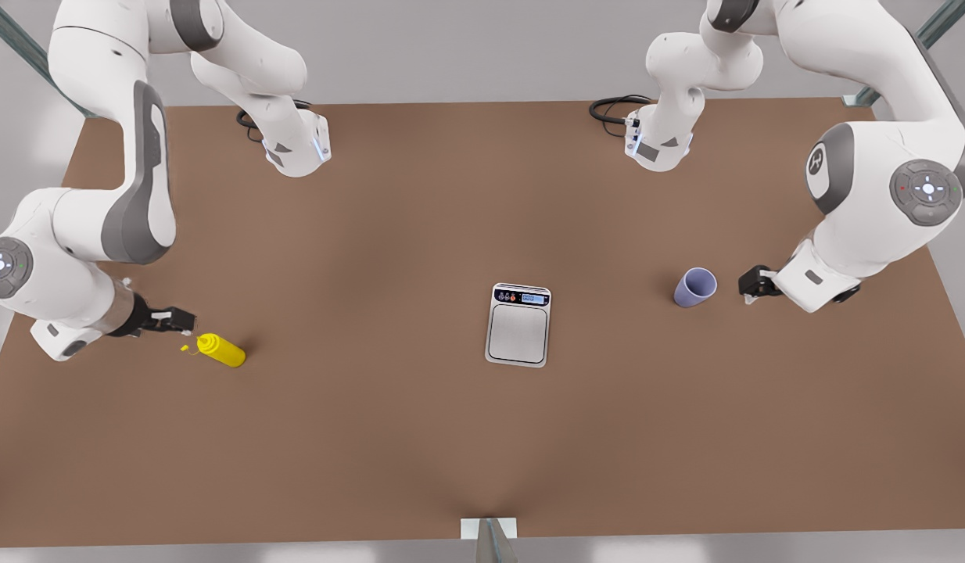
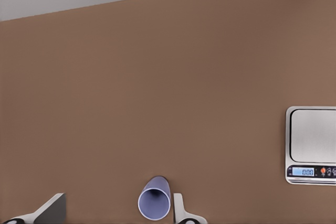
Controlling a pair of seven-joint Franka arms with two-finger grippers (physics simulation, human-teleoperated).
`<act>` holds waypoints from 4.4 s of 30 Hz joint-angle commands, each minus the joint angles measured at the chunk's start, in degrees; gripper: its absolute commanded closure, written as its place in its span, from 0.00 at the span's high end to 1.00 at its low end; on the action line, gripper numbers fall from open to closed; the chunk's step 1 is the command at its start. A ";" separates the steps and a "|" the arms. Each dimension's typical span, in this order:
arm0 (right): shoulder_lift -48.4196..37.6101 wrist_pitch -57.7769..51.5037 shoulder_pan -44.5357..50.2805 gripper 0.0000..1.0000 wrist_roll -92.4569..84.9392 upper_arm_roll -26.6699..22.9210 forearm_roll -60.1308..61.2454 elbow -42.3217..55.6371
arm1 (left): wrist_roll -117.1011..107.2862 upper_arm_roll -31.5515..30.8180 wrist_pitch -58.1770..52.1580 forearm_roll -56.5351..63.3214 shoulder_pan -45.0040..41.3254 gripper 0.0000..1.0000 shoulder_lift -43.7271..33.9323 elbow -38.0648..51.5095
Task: Move cup to the weight, pick up sauce bottle, pour sauce
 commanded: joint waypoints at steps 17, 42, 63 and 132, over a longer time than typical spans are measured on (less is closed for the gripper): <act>-4.10 6.07 -6.17 1.00 -50.24 -0.08 14.06 -8.77 | 9.23 5.27 35.86 -3.49 -0.25 1.00 -13.10 -51.41; 29.12 -6.59 -22.08 1.00 -140.77 -8.69 52.90 -1.84 | 11.51 8.26 41.84 -3.49 -0.16 1.00 -5.81 -57.57; 39.76 -13.18 -22.96 1.00 -152.11 -7.98 58.97 2.48 | 10.81 8.18 43.33 -5.43 -0.07 0.21 -0.27 -55.99; 17.79 43.42 43.22 0.50 -57.72 -13.61 21.80 -2.53 | -5.20 24.43 -2.90 -21.33 -20.99 1.00 13.97 -4.22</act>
